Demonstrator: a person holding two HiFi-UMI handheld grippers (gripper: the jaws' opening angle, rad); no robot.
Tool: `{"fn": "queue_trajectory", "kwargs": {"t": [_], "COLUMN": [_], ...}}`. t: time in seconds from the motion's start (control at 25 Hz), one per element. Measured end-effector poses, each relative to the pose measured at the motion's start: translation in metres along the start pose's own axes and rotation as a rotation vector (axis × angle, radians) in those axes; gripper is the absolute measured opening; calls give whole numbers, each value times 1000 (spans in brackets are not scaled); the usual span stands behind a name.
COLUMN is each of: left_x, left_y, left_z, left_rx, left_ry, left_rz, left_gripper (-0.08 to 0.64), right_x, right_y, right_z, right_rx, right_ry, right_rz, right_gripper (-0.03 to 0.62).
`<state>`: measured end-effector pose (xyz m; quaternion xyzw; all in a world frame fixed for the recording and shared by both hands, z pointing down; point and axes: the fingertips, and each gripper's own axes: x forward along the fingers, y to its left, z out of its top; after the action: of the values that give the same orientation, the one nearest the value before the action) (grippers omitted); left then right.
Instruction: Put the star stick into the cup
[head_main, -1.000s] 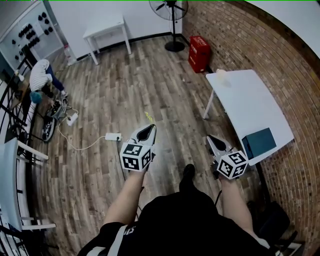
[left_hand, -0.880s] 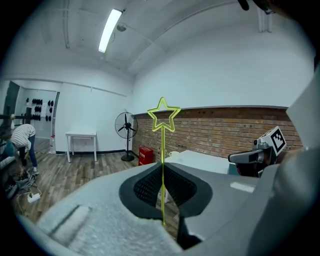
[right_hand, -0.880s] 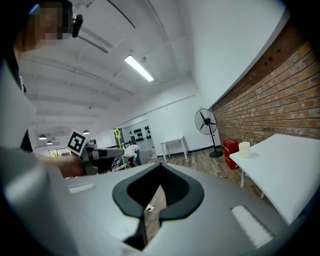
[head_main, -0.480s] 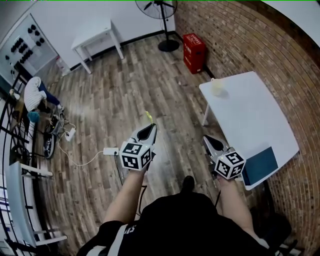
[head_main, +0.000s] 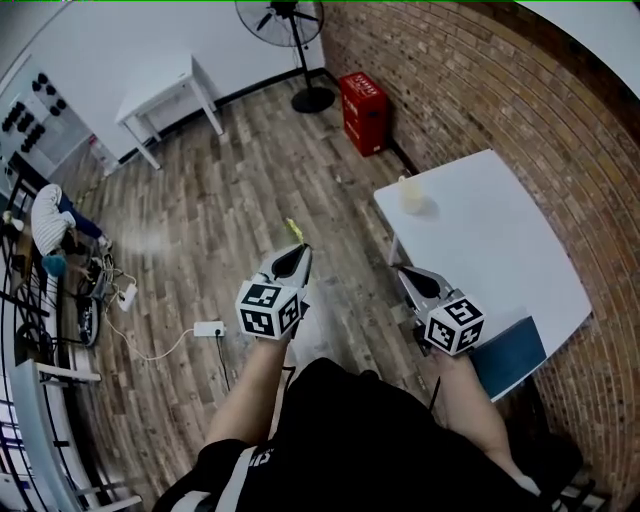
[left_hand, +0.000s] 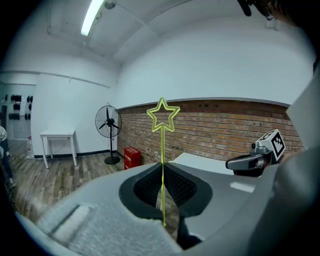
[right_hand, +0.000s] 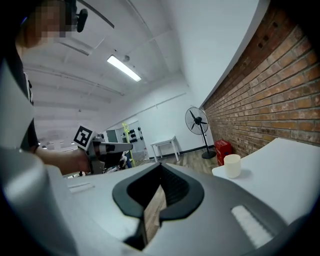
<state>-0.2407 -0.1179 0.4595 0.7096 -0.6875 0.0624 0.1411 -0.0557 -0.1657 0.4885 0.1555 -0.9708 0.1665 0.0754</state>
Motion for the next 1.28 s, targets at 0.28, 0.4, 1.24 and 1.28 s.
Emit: {"fn": "queue_trajectory", "kwargs": {"t": [0.28, 0.4, 1.24, 1.28], "left_x": [78, 124, 348, 351], "left_y": [30, 54, 150, 142], "left_z": [1, 9, 67, 67], "left_rx": [-33, -37, -12, -24], "left_ry": [8, 5, 72, 74], "left_rz": [-57, -85, -286, -296], "left_gripper": [14, 15, 14, 14], "right_x": [42, 73, 192, 186], "right_y": [-52, -83, -240, -244], "right_z": [3, 15, 88, 89], "right_rx": [10, 7, 99, 102], "right_ry": [45, 47, 3, 2], "right_rz": [-55, -87, -353, -359], "right_gripper": [0, 0, 0, 0]}}
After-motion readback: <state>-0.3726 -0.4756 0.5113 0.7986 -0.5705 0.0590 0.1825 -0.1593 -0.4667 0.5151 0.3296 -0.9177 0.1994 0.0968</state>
